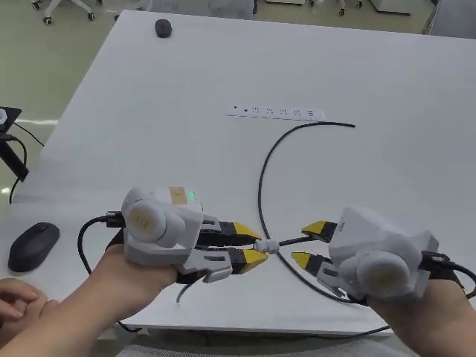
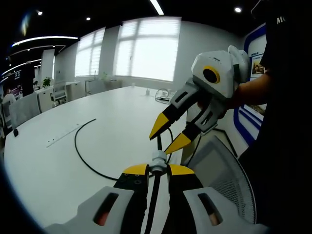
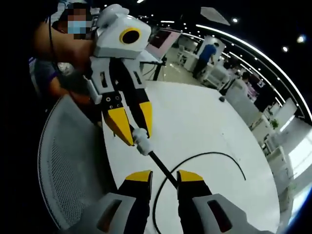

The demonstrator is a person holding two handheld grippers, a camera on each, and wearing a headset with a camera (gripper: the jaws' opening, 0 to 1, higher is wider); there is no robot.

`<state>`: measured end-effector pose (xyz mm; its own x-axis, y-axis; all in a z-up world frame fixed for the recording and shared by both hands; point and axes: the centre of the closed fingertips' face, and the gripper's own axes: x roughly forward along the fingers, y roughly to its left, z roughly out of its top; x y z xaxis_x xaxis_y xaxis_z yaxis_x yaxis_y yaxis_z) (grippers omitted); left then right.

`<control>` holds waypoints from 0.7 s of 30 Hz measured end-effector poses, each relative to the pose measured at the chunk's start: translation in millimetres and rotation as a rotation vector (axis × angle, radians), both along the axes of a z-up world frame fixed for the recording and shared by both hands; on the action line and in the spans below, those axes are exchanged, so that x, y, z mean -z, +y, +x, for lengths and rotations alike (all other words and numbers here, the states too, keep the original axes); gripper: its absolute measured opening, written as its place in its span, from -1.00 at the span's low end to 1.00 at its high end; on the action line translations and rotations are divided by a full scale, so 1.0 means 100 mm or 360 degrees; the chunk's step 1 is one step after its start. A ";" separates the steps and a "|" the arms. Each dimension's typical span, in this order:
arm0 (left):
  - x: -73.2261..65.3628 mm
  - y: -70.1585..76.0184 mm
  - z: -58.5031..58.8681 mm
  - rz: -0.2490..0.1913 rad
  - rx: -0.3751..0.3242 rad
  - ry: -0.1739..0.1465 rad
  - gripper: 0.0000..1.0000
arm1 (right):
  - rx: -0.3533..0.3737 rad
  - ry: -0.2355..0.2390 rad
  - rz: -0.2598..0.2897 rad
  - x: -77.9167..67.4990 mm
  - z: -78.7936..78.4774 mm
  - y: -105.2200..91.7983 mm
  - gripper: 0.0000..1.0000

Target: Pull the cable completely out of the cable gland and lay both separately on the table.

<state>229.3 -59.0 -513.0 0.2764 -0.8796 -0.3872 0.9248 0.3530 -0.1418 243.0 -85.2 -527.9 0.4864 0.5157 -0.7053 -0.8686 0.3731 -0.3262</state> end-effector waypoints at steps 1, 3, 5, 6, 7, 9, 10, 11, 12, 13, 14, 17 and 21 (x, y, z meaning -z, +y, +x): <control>0.00 0.00 0.00 0.0003 0.0000 -0.0003 -0.69 | -0.0011 -0.0001 0.0007 -0.01 0.00 0.02 -0.69; 0.00 0.00 -0.01 0.0003 0.0000 -0.0001 -0.69 | -0.0043 -0.0016 -0.0013 0.00 -0.01 0.05 -0.72; 0.00 0.00 -0.02 0.0005 0.0001 -0.0005 -0.69 | -0.0091 -0.0080 -0.0063 -0.01 0.00 0.06 -0.79; 0.01 0.00 -0.02 0.0008 0.0003 -0.0004 -0.69 | -0.0094 -0.0086 -0.0077 0.00 0.00 0.05 -0.82; 0.01 -0.01 -0.03 0.0011 0.0004 -0.0006 -0.69 | -0.0097 -0.0087 -0.0077 0.00 -0.01 0.05 -0.84; 0.01 -0.01 -0.04 0.0017 0.0011 -0.0006 -0.69 | -0.0102 -0.0088 -0.0064 0.01 0.00 0.05 -0.87; 0.01 -0.02 -0.05 0.0022 0.0014 -0.0015 -0.69 | -0.0090 -0.0081 -0.0054 0.01 0.00 0.04 -0.87; 0.01 -0.03 -0.06 0.0024 0.0021 -0.0019 -0.69 | -0.0083 -0.0074 -0.0046 0.01 0.00 0.04 -0.88; 0.01 -0.03 -0.06 0.0025 0.0023 -0.0020 -0.69 | -0.0076 -0.0068 -0.0039 0.02 0.00 0.03 -0.88; 0.02 -0.03 -0.06 0.0024 0.0021 -0.0019 -0.69 | -0.0066 -0.0060 -0.0026 0.02 -0.01 0.03 -0.89; 0.01 -0.03 -0.05 0.0022 0.0020 -0.0019 -0.69 | -0.0047 -0.0056 -0.0011 0.01 -0.01 0.02 -0.89; 0.00 -0.05 -0.05 0.0012 0.0016 -0.0023 -0.69 | 0.0012 -0.0021 0.0046 0.01 0.01 -0.01 -0.90; -0.01 -0.06 -0.03 0.0008 0.0009 -0.0030 -0.69 | 0.0120 0.0030 0.0104 0.02 0.04 -0.10 -0.90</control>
<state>226.6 -65.3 -511.8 0.2784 -0.8793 -0.3865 0.9293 0.3482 -0.1228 247.3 -95.0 -529.8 0.5128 0.5233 -0.6806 -0.8428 0.4579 -0.2830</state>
